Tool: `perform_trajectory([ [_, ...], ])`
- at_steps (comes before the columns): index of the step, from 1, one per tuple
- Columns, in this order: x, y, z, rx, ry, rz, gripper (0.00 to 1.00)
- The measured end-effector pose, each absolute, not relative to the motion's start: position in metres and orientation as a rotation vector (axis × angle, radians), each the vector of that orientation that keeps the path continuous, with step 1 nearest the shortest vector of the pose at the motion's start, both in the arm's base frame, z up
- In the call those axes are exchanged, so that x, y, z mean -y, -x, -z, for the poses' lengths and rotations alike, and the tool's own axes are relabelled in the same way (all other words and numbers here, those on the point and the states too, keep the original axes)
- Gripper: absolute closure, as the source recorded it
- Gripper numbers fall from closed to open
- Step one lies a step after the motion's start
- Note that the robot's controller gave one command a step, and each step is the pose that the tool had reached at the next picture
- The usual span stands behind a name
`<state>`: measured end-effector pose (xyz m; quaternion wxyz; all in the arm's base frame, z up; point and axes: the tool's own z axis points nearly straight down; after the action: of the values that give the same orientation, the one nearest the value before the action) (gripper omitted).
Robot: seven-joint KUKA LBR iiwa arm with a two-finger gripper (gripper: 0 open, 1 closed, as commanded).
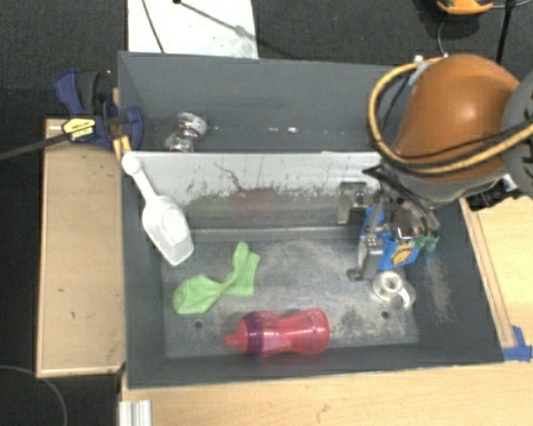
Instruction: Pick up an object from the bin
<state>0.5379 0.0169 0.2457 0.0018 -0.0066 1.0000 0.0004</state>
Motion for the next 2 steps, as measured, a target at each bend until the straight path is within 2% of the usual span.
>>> perform_trajectory([
  [1,-0.044,-0.522,-0.186,-3.130,0.184,-0.001,0.00],
  [2,-0.088,-0.492,-0.159,-3.138,0.183,-0.005,0.00],
])
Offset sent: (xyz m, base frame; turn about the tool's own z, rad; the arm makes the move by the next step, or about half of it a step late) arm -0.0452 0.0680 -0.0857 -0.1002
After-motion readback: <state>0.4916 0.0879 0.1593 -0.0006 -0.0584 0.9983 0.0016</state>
